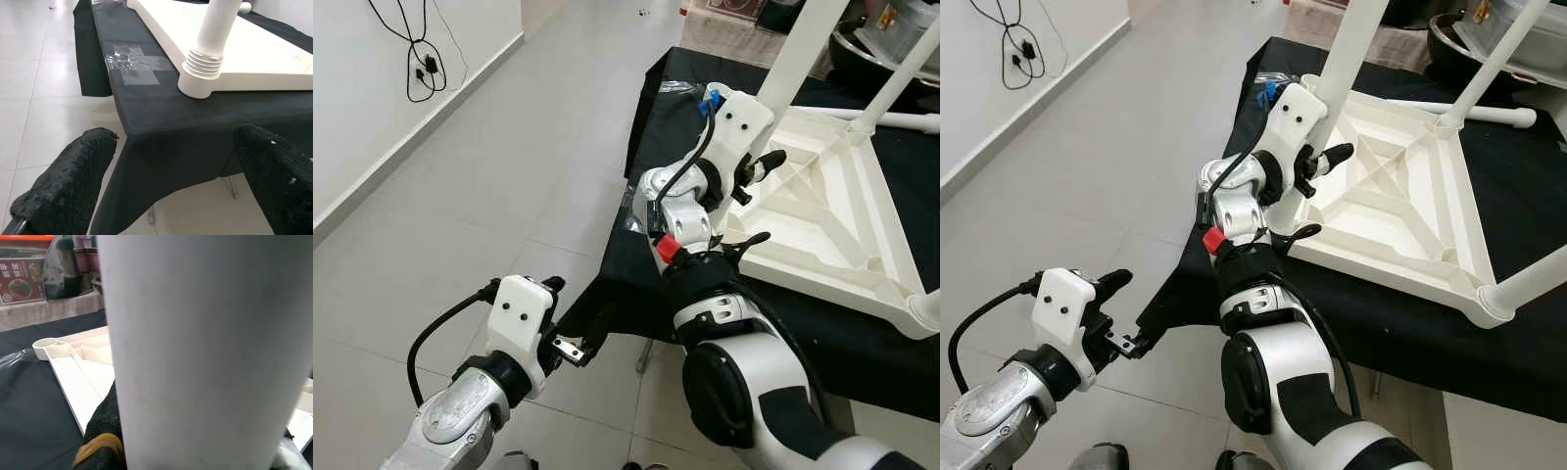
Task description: Building children table
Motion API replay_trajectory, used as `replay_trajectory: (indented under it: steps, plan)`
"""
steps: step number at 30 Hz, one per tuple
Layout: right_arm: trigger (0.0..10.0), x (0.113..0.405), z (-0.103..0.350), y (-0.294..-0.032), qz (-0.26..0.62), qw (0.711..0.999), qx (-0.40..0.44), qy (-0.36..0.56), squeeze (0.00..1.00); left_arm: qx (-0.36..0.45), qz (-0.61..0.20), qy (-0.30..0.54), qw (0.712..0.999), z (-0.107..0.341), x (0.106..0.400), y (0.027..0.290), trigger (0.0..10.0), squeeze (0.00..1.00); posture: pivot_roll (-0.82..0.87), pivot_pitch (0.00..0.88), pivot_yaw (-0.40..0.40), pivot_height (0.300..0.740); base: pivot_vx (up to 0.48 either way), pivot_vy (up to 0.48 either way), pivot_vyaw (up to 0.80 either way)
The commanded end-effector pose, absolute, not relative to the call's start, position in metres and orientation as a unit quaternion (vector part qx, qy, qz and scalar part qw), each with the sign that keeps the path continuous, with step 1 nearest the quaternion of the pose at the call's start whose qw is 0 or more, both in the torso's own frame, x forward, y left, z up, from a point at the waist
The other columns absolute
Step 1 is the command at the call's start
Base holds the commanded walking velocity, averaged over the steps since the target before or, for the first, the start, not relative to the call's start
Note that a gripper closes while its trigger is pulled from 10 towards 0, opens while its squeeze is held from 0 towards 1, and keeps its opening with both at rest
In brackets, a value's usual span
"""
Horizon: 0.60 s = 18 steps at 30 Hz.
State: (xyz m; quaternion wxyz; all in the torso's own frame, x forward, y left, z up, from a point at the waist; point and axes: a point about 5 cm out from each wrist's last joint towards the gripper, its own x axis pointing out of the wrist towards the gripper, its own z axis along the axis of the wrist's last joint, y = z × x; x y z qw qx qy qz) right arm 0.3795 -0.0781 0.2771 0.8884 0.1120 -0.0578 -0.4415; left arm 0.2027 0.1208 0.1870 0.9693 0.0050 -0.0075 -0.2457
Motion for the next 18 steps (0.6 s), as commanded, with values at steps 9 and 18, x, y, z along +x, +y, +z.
replay_trajectory:
  steps: [9,18]
  plan:
    - [10.0,0.384,0.243,-0.075,-0.410,0.900,0.145,0.027,1.00,0.000,-0.245,-0.002,0.969,0.183,0.200,0.117,10.0,0.00,0.16,0.201,-0.151,0.740,0.000,0.000,0.00]
    - [10.0,0.384,0.246,-0.068,-0.396,0.907,0.140,0.015,1.00,-0.001,-0.245,-0.002,0.970,0.182,0.201,0.118,10.0,0.00,0.16,0.201,-0.149,0.740,0.000,0.000,0.00]
